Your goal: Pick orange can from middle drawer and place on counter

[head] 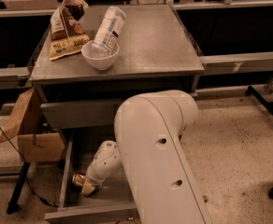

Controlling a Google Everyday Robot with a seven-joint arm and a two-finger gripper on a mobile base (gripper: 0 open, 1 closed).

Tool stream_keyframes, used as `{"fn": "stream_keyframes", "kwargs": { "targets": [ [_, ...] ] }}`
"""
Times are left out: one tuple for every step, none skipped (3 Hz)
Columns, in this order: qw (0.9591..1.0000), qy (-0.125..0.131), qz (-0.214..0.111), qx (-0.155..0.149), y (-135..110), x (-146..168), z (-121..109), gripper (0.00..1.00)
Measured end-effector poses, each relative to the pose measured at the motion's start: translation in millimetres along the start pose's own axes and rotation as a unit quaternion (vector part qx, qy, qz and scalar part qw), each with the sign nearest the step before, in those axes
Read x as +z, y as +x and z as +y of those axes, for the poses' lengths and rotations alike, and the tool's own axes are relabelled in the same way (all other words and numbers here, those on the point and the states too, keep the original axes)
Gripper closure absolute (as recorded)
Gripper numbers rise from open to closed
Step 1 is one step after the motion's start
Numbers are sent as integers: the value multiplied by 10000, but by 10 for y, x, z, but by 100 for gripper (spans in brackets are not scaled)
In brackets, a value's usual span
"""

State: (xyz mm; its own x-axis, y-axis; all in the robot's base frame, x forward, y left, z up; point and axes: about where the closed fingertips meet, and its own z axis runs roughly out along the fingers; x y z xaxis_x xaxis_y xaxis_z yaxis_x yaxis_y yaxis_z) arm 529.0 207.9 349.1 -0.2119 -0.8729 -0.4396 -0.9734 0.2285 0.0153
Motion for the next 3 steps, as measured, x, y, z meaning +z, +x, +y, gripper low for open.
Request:
{"fn": "stream_keyframes", "kwargs": {
  "targets": [
    [10000,1,0,1,-13,-31,0,72],
    [9996,274,-70,22,85,-475,-147,95],
    [9973,674,-32,-287,81,-1326,-136,100]
  ]
}}
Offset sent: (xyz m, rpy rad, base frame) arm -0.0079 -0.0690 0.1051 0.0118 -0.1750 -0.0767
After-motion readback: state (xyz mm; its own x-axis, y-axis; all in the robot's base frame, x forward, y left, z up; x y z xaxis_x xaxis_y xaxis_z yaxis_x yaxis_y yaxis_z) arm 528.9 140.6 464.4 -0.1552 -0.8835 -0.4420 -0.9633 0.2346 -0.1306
